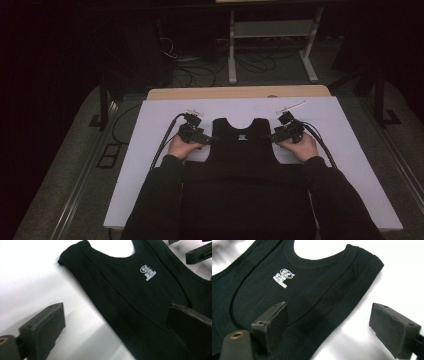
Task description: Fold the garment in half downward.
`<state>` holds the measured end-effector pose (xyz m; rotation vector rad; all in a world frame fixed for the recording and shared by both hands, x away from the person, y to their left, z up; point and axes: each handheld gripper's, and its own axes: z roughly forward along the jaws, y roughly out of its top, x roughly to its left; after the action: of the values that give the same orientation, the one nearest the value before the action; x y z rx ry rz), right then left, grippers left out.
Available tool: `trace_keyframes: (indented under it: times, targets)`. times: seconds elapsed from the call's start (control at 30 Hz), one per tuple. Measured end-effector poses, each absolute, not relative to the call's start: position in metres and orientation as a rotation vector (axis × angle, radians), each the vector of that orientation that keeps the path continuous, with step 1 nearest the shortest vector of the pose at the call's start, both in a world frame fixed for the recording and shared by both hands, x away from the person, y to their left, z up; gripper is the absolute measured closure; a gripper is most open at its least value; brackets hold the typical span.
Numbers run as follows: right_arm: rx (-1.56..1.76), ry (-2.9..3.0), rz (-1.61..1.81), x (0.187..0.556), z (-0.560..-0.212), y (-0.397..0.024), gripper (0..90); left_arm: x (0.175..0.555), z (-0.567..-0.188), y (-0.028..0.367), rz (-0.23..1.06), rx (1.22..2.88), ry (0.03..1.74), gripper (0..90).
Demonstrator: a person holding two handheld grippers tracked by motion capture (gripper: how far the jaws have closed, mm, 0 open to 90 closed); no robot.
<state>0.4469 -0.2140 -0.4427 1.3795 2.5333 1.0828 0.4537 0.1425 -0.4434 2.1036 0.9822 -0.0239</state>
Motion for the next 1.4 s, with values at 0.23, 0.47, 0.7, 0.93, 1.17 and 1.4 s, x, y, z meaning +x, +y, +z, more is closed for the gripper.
trace_keyframes:
  times: [0.23,0.47,0.7,0.93,1.17,1.4]
  targets:
    - [1.389,2.518,1.072,0.447,-0.445,-0.212,27.1,0.454,-0.448,0.138,-0.045,2.090,0.974,7.0]
    - [1.403,2.497,1.096,0.447,-0.446,-0.213,40.4,0.453,-0.448,0.138,-0.026,2.086,0.983,13.8]
    - [1.367,2.513,1.119,0.444,-0.447,-0.209,46.7,0.451,-0.449,0.134,0.022,2.087,0.982,21.3]
    - [1.330,2.538,1.143,0.441,-0.448,-0.203,52.3,0.450,-0.450,0.125,0.045,2.094,0.960,33.3]
    - [1.252,2.566,1.096,0.434,-0.446,-0.195,51.0,0.446,-0.450,0.116,0.043,2.117,0.911,50.5]
    - [1.229,2.570,1.071,0.430,-0.446,-0.191,70.4,0.440,-0.450,0.112,0.119,2.170,0.858,66.4]
